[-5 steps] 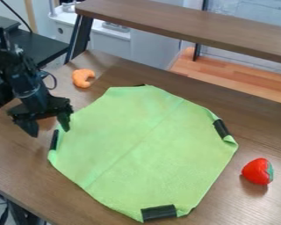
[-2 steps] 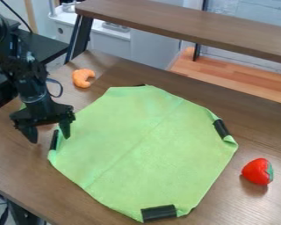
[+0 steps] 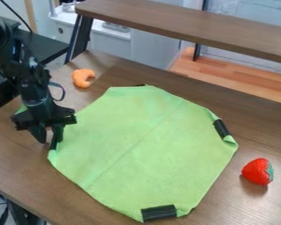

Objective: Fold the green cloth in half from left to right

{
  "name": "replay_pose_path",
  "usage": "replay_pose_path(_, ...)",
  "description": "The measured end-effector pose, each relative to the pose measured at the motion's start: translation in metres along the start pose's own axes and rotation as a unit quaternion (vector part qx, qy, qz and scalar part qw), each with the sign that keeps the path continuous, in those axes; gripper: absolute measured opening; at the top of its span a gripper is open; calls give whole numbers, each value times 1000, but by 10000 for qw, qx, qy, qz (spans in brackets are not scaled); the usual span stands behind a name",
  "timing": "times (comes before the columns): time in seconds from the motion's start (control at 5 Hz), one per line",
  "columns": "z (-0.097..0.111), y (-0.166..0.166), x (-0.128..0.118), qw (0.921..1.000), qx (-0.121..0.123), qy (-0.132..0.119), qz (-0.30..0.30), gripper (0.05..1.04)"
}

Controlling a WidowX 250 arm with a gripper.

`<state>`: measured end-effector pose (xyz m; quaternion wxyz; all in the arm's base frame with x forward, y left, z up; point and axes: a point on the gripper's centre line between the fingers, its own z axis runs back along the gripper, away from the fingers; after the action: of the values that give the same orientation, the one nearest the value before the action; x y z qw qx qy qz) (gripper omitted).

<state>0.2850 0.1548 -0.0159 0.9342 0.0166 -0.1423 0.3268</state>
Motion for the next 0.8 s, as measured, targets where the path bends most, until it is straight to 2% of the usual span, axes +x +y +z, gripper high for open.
replay_pose_path(0.2, -1, -1, -2, 10000, -46, -10, -8, 140)
replay_pose_path(0.4, -1, -2, -3, 10000, -76, 24, 55, 61)
replay_pose_path(0.6, 0, -7, -7, 9994, -269, 179, 105, 49)
replay_pose_path(0.8, 24, -20, 4, 9981, -595, -69, 149, 49)
